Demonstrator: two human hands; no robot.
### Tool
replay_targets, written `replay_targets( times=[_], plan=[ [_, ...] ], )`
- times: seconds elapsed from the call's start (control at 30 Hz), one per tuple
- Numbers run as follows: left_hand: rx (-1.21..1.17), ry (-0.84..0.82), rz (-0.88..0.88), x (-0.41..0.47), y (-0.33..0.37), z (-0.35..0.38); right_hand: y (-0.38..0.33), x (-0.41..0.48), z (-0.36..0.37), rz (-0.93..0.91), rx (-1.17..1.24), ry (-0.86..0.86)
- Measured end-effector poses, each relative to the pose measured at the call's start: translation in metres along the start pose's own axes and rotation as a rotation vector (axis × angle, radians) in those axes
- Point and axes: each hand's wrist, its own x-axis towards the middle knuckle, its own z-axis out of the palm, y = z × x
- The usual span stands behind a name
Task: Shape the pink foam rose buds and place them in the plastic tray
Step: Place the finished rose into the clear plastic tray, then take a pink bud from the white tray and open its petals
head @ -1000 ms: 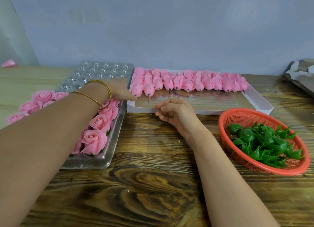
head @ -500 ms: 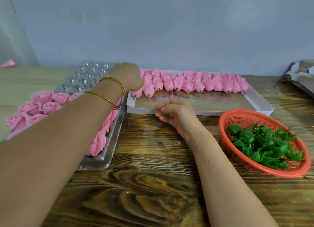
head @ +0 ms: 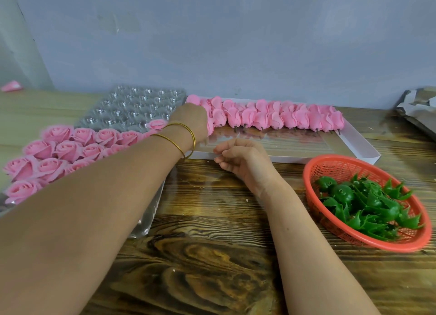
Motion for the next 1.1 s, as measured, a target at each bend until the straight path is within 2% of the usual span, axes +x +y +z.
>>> replay_targets(
  times=[0.5,0.93,1.1],
  plan=[
    [0.269,-0.053,0.013,-0.001,0.009,0.01,0.0,0.0,0.0,-0.003,-0.013,-0.009],
    [0.088,-0.054,-0.059,-0.001,0.004,0.01,0.0,0.0,0.001,0.004,0.0,-0.014],
    [0.048,-0.003,-0.014,0.0,0.003,0.012,0.0,0.0,0.001,-0.003,-0.018,-0.014]
  ],
)
